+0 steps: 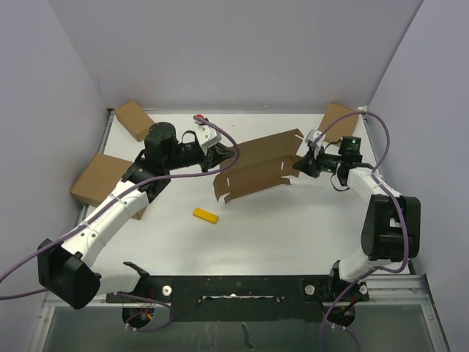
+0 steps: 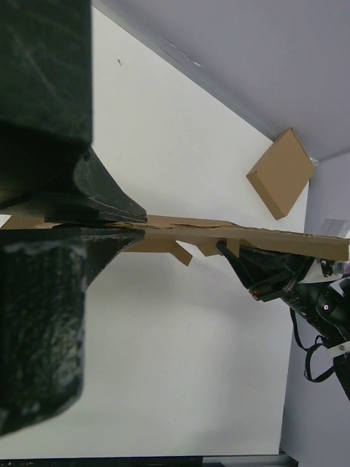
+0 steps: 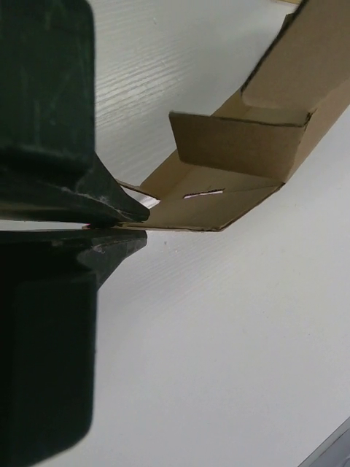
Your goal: Fold the paper box
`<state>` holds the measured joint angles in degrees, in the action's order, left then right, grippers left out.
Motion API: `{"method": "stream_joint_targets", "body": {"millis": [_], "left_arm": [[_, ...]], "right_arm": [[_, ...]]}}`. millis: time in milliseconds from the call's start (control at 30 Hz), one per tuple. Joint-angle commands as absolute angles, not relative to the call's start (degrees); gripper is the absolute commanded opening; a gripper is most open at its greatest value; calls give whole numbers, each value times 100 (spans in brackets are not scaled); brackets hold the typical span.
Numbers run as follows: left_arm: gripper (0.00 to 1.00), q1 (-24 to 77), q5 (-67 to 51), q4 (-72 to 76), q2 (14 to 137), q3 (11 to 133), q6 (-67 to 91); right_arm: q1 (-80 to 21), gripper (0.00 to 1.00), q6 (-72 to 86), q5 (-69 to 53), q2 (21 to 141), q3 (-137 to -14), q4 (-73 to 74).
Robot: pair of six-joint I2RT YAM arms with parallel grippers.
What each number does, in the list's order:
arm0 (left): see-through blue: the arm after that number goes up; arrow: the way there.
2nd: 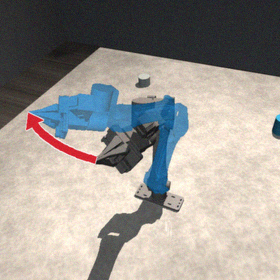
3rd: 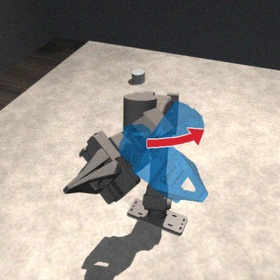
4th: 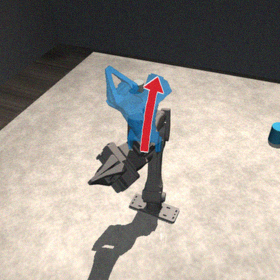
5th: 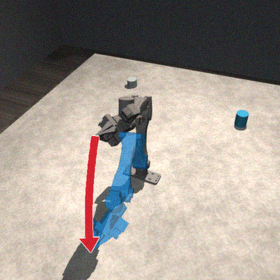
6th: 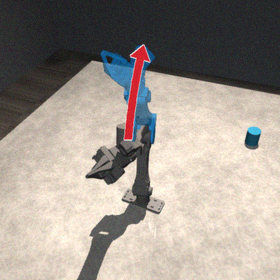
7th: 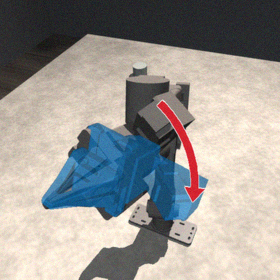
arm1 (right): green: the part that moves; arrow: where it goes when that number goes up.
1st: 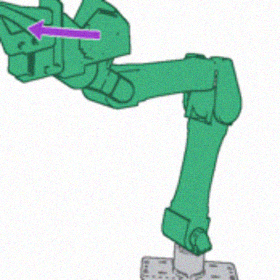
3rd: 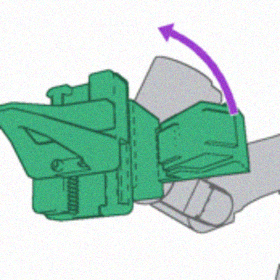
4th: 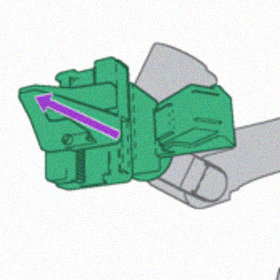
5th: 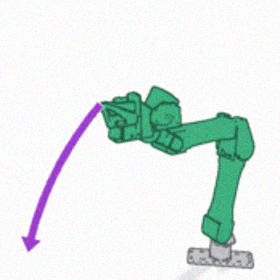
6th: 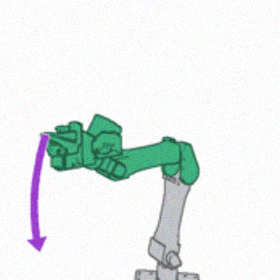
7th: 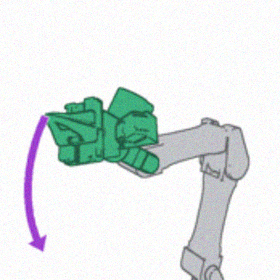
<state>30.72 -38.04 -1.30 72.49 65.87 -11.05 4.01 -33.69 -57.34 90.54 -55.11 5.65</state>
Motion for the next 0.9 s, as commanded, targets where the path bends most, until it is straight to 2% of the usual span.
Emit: {"method": "stream_joint_targets", "body": {"millis": [0,300,567,867], "left_arm": [[0,3092,-3841,436,7459,6493,-757],[0,2810,-4012,918,8009,6200,442],[0,2740,-3962,885,8367,6146,733],[0,2734,-3981,973,8372,6066,791]], "right_arm": [[464,0,-3439,-5704,8753,-5390,286],[453,0,-3584,-5487,8908,-4879,-108],[457,0,-3644,-5487,9086,-4886,-37],[486,2,-4384,-5946,9052,-5098,895]]}}
